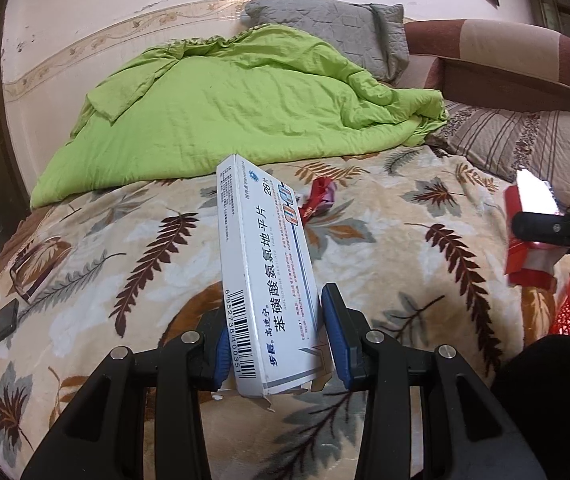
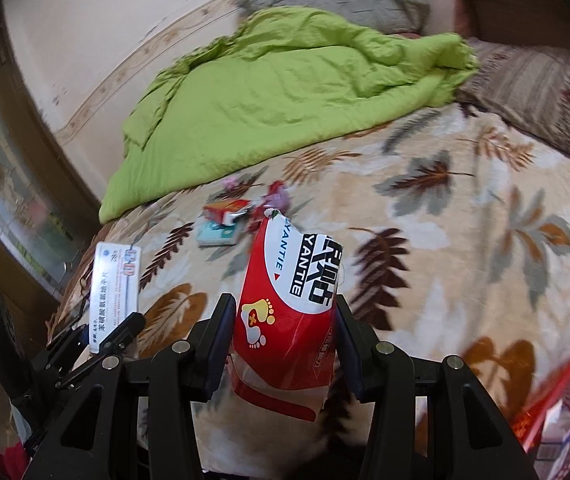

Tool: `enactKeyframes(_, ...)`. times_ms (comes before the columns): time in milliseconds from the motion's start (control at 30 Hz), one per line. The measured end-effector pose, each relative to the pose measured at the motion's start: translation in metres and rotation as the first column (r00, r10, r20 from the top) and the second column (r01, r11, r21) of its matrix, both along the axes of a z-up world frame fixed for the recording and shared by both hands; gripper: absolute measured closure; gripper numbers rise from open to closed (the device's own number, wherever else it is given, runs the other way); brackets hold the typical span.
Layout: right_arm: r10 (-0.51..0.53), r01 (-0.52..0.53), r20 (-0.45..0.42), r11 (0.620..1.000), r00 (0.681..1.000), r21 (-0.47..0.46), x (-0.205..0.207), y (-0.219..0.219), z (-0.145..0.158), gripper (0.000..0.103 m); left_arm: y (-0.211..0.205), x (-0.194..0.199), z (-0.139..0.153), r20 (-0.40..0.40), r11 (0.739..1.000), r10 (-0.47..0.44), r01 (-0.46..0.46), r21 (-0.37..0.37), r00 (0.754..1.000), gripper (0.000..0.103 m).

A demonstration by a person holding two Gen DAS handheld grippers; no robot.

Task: Collect trash
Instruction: 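Carry both items over the red basket and open the right gripper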

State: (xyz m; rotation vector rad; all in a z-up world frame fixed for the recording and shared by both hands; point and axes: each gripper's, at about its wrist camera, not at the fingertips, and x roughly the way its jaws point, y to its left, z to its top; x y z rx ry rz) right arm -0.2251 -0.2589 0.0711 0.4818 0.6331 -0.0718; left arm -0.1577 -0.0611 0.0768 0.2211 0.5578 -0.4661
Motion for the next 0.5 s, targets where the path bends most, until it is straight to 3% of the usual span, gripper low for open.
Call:
enactKeyframes(267, -0.150, 0.150, 0.015, 0.989, 0.989, 0.006, -0.061, -0.053, 0.017, 0.051, -0.028, -0.029, 0.026, 0.029, 0.992, -0.120, 0.121, -0.035, 0.992, 0.064)
enactKeyframes(433, -0.249, 0.249, 0.013, 0.968, 0.968, -0.007, -0.107, -0.086, 0.028, 0.051, -0.063, -0.052, 0.046, 0.025, 0.961, -0.269, 0.270, -0.057, 0.963, 0.064)
enactKeyframes(500, -0.295, 0.295, 0.009, 0.955, 0.956, -0.016, -0.129, -0.100, 0.032, 0.051, -0.081, -0.061, 0.053, 0.008, 0.937, -0.342, 0.341, -0.068, 0.940, 0.064)
